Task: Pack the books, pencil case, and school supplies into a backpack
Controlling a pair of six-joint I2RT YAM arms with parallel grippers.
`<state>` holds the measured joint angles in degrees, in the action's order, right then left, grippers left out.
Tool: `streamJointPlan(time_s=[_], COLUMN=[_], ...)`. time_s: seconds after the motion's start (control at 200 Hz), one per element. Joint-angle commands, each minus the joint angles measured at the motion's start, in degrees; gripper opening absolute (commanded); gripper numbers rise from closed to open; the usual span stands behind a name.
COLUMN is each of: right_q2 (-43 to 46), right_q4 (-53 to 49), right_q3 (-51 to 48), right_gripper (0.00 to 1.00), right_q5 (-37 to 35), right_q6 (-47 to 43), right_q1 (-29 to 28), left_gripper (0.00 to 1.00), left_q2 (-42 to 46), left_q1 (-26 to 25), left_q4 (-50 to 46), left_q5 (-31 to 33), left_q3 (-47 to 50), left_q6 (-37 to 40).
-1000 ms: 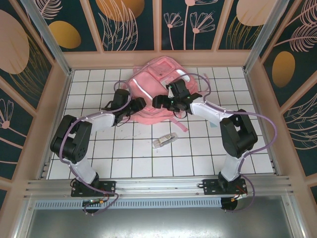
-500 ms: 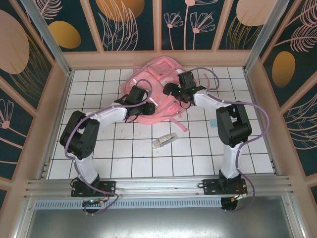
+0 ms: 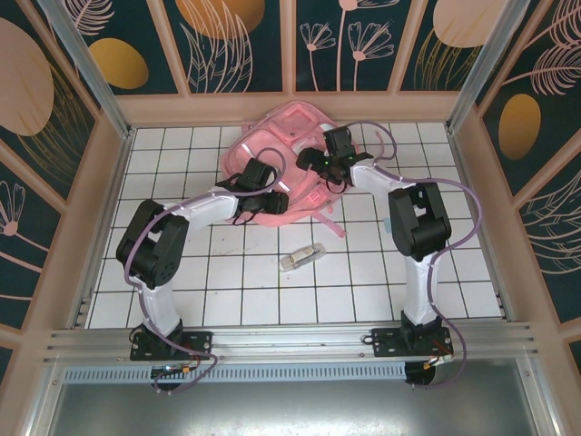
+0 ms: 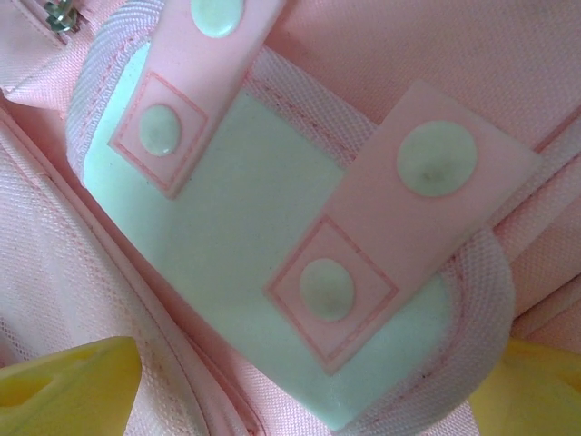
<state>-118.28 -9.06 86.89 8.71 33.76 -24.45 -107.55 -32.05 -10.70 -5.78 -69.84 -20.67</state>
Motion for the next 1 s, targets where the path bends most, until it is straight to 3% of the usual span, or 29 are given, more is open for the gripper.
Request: streamJointPlan(time_s=[0.0,0.245,0.46,0.62,0.811,0.901,0.996], right_q2=[-1.5,-1.5,-1.9,-1.9,-1.9,-1.9,-2.1], right_q4=[2.2,3.8,3.9,4.3,4.1,4.1,4.4], right_q3=[1.6,1.1,1.7,1.7,1.7,1.8,2.0], right_gripper=[0.91,0.91,0.91,0.91,0.91,0.91,0.91], right_q5=[3.2,5.9,6.8,7.3,7.1,7.1,7.3], right_q6=[1.4,3.0,3.4,4.1,4.4,4.6,4.8], right_q1=[-0.3,-0.8,-0.8,-0.8,-0.7,-0.6,-0.7], left_gripper=[0.54,0.48,0.43,0.37,0.08,0.0,0.0], left_q2=[-2.2,-7.8,-11.5,-13.9,-12.7,-10.6,-7.4], left_q1=[-0.5,-2.0,-3.9,-4.7,-4.8,-4.7,-4.7], left_q4=[0.0,-1.3,-7.4,-7.0,-5.6,-4.5,-2.0], left_q5=[-2.8,0.1,12.9,15.9,13.9,10.2,2.9], left_q3=[-2.5,-8.7,-11.7,-12.0,-10.9,-10.1,-8.3], left_q6=[-1.1,-1.3,-0.7,-1.1,-1.7,-2.0,-3.2])
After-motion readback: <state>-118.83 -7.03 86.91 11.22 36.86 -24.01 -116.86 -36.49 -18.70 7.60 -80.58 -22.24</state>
